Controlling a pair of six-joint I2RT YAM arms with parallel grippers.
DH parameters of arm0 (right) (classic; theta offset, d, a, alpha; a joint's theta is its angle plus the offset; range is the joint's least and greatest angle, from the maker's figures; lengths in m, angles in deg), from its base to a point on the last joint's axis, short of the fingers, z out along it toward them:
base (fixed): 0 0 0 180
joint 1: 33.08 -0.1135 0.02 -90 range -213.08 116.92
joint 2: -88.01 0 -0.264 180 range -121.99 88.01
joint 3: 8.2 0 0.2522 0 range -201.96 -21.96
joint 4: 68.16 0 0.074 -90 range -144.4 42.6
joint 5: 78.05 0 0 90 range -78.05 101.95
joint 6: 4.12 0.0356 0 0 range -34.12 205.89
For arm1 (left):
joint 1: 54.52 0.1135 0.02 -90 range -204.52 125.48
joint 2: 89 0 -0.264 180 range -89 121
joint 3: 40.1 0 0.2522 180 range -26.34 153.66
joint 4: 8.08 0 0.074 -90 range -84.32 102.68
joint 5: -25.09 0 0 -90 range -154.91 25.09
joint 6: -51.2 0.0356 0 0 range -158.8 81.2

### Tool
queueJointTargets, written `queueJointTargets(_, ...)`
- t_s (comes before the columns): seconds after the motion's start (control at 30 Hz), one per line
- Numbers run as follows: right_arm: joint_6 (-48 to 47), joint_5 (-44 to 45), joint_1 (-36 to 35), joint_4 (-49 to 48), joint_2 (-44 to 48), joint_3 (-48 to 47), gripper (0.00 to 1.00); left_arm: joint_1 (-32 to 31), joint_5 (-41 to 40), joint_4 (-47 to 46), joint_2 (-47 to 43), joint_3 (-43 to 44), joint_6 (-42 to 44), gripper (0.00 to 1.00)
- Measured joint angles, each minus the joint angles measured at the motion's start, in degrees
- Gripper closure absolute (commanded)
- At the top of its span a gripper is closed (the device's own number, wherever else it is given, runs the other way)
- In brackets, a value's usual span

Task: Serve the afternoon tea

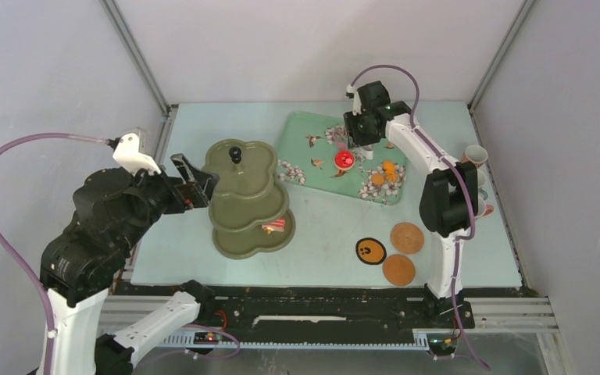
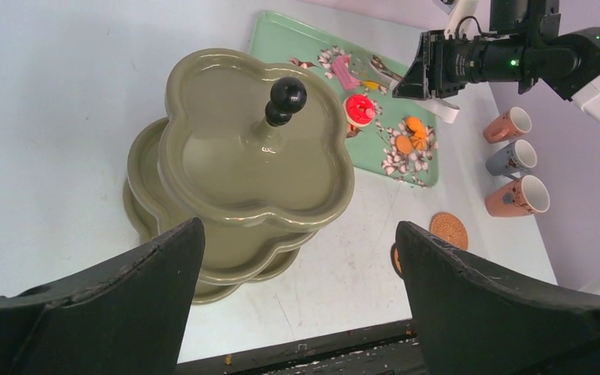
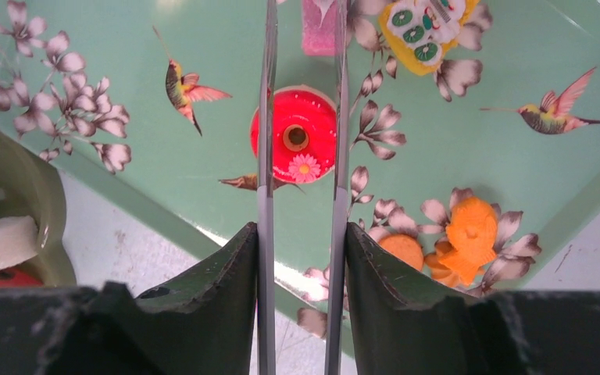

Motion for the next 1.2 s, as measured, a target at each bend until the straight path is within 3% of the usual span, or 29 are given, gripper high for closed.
queueJointTargets(0.37,-0.24,3.82,-1.07,2.4,-5.03,-5.66,0.54,0.0,0.22,1.75,2.45,1.53,4.04,0.0)
queueJointTargets(0.57,-0.44,4.28,-1.07,2.86,-8.5,-8.26,0.58,0.0,0.7,3.28,3.96,3.26,6.43,0.0)
queueJointTargets(0.67,-0.5,5.01,-1.05,3.02,-10.08,-9.62,0.64,0.0,0.92,3.67,4.39,4.09,7.32,0.0)
queueJointTargets(0.87,-0.44,5.33,-0.72,4.02,-11.47,-11.08,0.99,0.0,0.94,4.31,4.87,5.18,8.63,0.0)
queueJointTargets(1.2,1.53,2.01,0.26,5.7,-11.54,-12.63,1.0,0.0,0.94,4.35,5.35,5.2,8.98,0.0)
